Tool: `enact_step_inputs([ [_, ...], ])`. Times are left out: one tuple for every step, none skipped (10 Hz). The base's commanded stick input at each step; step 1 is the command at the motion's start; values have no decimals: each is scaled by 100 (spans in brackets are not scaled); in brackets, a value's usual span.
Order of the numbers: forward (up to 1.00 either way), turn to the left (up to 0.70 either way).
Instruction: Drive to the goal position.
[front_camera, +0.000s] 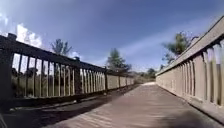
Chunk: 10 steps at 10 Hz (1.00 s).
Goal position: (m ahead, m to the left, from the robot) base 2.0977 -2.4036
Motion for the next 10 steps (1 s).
enact_step_inputs([
  [0, 0],
  [0, -70],
  [0, -70],
  [0, -70],
  [0, -59],
  [0, -36],
  [0, -13],
  [0, 0],
  [0, 0],
  [0, -59],
])
